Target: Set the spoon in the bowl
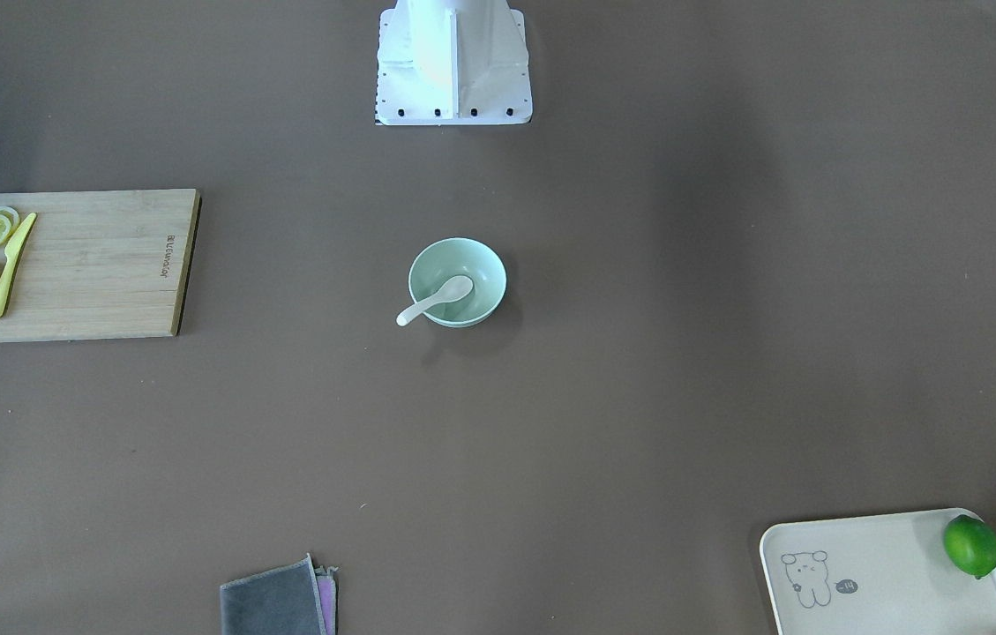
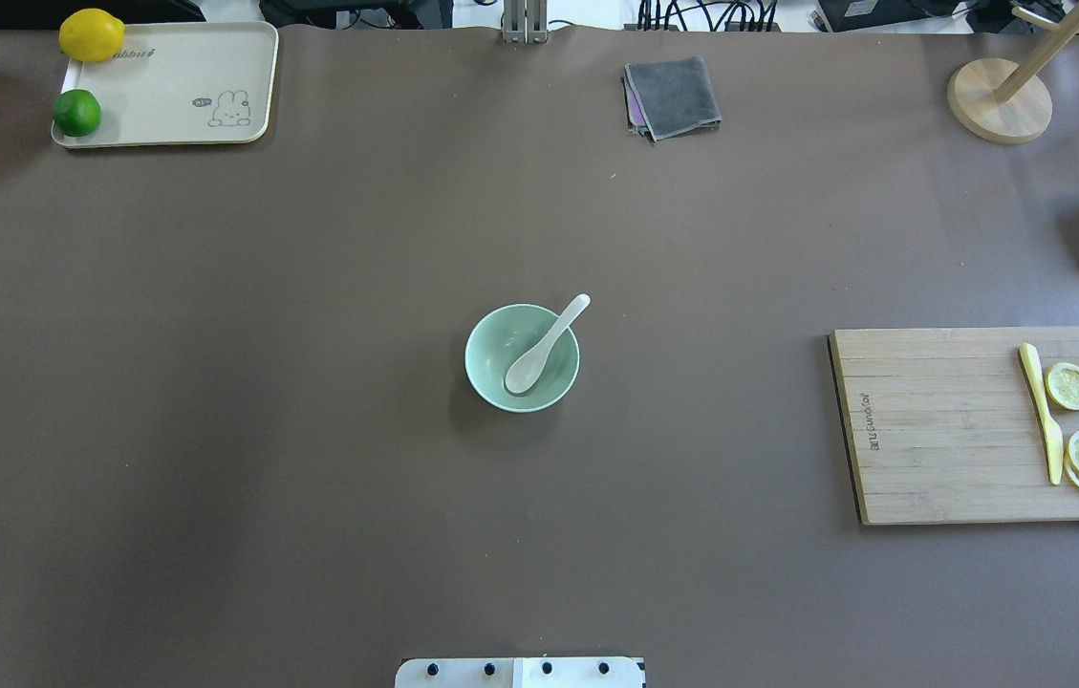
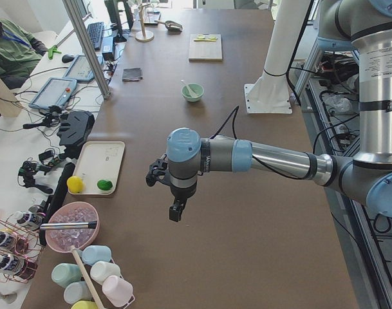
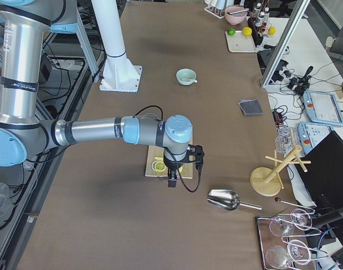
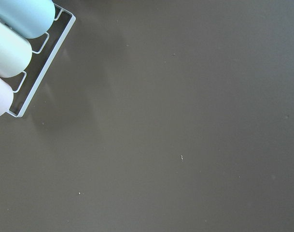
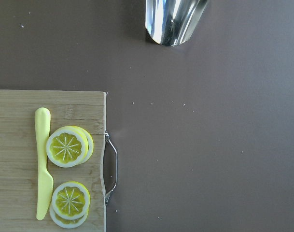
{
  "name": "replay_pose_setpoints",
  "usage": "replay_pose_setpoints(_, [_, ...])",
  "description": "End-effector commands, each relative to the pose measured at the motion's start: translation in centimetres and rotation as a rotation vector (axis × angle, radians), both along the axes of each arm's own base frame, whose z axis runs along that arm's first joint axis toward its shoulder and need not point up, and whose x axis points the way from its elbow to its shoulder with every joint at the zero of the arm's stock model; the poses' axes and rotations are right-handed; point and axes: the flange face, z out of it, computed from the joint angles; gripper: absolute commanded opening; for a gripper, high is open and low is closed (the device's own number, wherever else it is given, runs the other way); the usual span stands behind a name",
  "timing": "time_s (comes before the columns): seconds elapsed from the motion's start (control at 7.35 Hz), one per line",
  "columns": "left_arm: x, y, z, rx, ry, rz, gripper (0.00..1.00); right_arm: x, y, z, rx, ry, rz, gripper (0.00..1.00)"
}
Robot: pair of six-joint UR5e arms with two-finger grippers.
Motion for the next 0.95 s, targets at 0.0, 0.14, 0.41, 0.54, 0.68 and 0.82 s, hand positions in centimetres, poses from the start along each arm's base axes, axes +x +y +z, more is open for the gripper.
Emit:
replay_pose_setpoints(0.0, [0.0,-0.06,-0.07,0.002,0.0,0.0,0.98,-0.09,-0.03,-0.08,0.002,-0.001,-0.002,1.0])
replay_pose_setpoints(0.14, [0.06,-0.08,-0.07,0.002,0.0,0.002,0.98,-0.15,-0.04,-0.15,0.004,-0.001,-0.003,1.0])
replay_pose_setpoints(0.41, [0.06,-0.1,-0.02,0.003,0.0,0.002,0.98,-0.3,-0.31,-0.29,0.039,-0.003,-0.005,1.0])
replay_pose_setpoints(0.54, [0.05,-0.1,-0.01,0.003,-0.002,0.002,0.98,-0.42,-0.33,-0.29,0.039,-0.003,-0.008,1.0])
replay_pose_setpoints(0.68, [0.11,-0.11,0.06,0.001,-0.002,0.002,0.98,-0.42,-0.33,-0.22,0.038,-0.003,-0.008,1.0])
replay_pose_setpoints(0.82, [0.12,-0.11,0.05,0.001,0.0,0.002,0.98,-0.48,-0.33,-0.14,0.036,-0.003,-0.01,1.0])
